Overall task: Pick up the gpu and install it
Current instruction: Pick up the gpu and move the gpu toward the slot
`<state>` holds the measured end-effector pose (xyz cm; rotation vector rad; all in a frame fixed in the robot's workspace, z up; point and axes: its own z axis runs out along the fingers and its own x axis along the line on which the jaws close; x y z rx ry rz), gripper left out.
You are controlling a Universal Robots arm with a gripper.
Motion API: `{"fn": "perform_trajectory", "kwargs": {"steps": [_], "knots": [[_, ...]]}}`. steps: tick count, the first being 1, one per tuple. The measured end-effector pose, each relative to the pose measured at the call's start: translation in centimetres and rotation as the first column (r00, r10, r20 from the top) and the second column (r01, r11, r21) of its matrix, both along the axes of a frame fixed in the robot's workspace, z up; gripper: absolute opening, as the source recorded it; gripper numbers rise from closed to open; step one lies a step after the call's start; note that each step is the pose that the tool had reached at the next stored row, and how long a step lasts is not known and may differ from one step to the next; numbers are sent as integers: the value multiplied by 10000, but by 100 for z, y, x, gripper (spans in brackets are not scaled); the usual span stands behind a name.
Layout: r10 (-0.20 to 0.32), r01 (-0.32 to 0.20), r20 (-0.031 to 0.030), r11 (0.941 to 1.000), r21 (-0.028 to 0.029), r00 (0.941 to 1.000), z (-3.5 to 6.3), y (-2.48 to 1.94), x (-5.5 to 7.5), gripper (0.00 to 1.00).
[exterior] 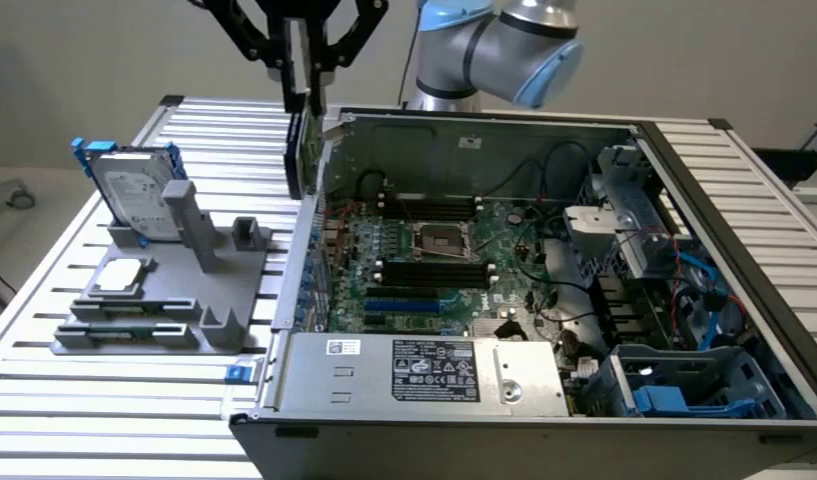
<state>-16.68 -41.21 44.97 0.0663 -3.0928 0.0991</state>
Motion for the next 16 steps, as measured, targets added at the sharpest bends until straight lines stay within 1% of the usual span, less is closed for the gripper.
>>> {"fn": "perform_trajectory", "kwargs": {"steps": [8, 16], "knots": [[1, -1, -11, 10000, -1, 10000, -15, -15, 366, 26], [0, 0, -11, 10000, -13, 10000, -146, -15, 728, 26]]}}
